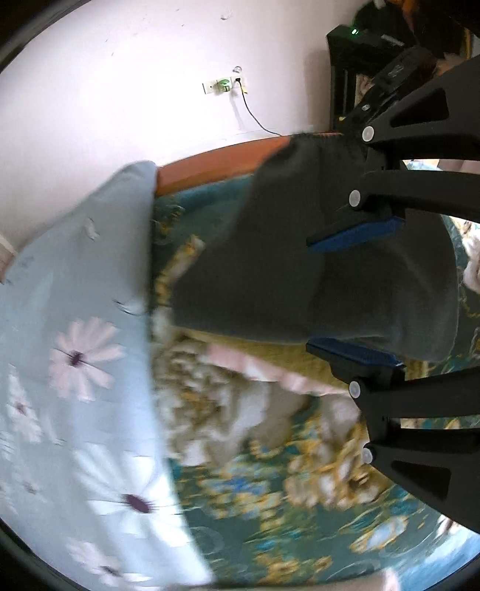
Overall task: Fold clothes
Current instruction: 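Lower the sweatpants onto the olive and pink clothes stack and open both grippers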
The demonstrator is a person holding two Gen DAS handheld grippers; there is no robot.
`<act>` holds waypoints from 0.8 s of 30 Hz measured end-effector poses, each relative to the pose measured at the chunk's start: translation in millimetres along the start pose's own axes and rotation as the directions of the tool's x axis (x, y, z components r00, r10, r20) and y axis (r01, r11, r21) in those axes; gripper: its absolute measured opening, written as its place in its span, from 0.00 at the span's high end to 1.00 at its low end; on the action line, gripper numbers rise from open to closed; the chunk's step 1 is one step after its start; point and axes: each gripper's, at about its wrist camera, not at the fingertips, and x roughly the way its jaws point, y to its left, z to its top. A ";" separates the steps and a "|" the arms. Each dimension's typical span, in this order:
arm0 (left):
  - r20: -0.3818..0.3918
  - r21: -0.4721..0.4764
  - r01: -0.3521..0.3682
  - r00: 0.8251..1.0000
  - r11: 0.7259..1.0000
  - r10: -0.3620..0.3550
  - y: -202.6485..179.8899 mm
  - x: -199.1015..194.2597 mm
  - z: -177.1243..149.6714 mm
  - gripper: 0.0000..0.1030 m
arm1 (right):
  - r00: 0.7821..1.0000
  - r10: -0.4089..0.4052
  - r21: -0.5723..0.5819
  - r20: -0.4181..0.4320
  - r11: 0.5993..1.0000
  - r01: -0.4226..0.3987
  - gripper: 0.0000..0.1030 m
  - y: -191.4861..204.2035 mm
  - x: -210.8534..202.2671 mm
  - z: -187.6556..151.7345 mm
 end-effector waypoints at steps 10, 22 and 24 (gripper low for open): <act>-0.043 0.186 -0.021 0.999 0.982 0.029 -36.9 21.2 20.7 0.51 | 0.995 -0.060 -0.257 -0.075 0.966 0.039 0.42 48.1 19.8 -22.8; -0.102 0.080 -0.023 0.994 0.997 0.031 -9.1 71.1 39.3 0.52 | 0.994 -0.053 -0.224 -0.096 0.974 0.030 0.43 16.8 43.8 -25.3; -0.110 0.078 -0.036 0.993 0.996 0.044 -7.8 75.6 41.5 0.52 | 0.994 -0.046 -0.218 -0.101 0.976 0.023 0.43 13.9 48.2 -23.4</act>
